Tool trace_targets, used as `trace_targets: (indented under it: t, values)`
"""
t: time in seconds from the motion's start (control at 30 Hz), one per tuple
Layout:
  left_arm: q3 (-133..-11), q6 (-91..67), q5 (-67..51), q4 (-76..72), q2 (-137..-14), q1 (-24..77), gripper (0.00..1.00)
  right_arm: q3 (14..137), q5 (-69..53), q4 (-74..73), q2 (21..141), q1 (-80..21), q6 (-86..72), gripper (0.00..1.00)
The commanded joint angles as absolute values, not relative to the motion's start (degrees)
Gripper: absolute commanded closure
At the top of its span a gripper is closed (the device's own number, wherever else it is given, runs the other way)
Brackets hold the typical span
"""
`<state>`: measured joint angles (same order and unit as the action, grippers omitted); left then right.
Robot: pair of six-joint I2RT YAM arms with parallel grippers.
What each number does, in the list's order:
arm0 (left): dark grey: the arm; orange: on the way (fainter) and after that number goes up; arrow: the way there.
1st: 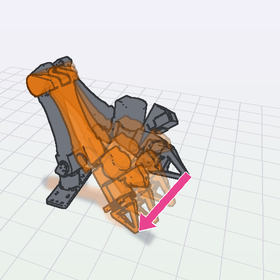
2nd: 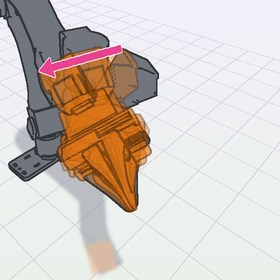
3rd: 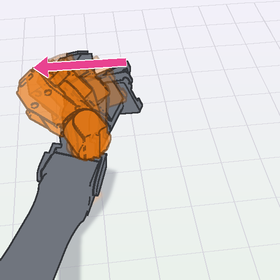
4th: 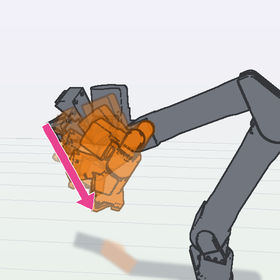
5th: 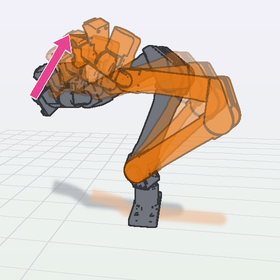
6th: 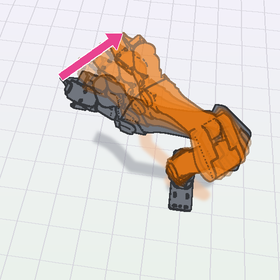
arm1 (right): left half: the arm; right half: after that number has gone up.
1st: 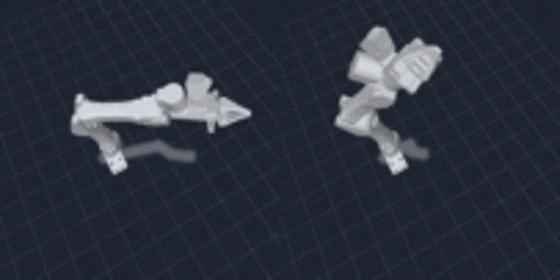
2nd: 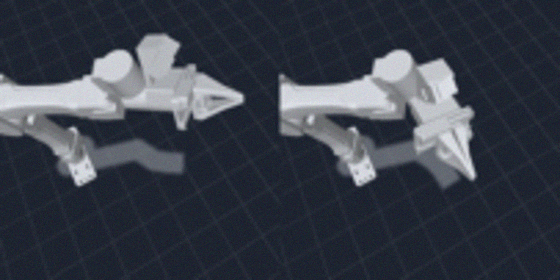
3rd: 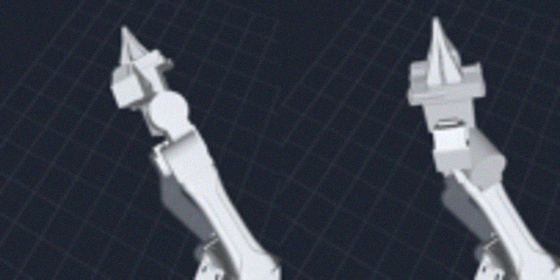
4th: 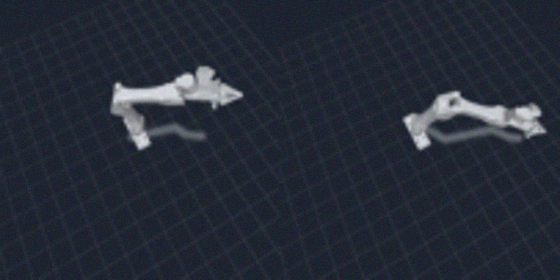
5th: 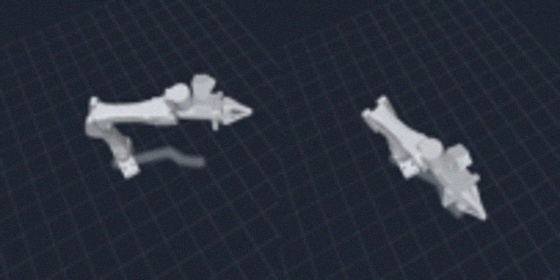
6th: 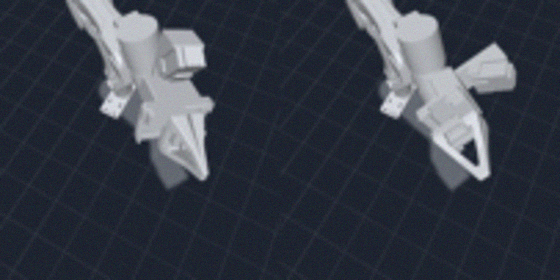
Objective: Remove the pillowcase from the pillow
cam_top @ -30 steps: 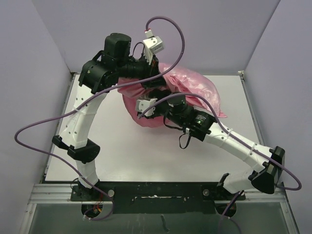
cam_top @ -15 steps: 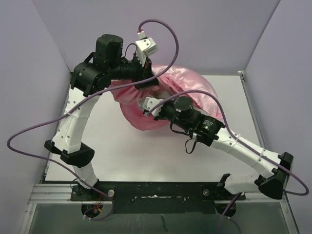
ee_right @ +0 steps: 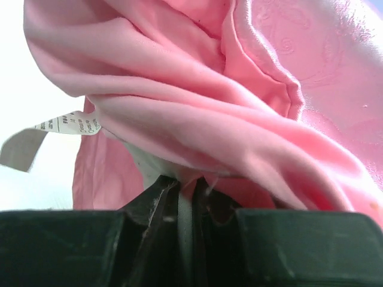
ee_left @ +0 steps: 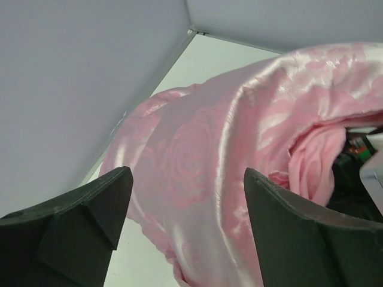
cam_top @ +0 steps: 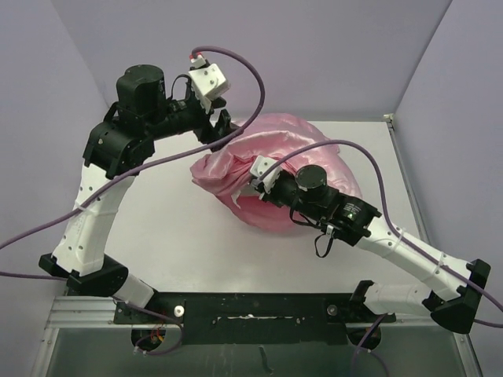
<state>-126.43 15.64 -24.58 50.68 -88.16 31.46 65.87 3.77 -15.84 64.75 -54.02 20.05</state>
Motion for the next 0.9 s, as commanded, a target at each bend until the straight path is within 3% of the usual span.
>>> trace_targets:
  t: [0.0, 0.4, 0.6, 0.87]
  values:
    - [-121.5, 16.0, -29.5, 46.2, -82.1, 31.6, 0.23, 75.7, 6.0, -11.5, 66.9, -52.6, 13.4, 1.0]
    - [-105.6, 24.8, -34.3, 47.1, -67.3, 31.7, 0.17, 90.8, 0.9, -11.4, 74.7, -47.3, 4.2, 1.0]
    - [-98.9, 32.4, -24.7, 38.1, -67.2, 32.7, 0.17, 92.4, -0.4, -11.6, 75.8, -47.3, 2.4, 1.0]
    - [-95.8, 35.5, -20.4, 31.2, -70.3, 34.0, 0.17, 93.4, -0.8, -13.0, 76.1, -47.4, 1.4, 1.0]
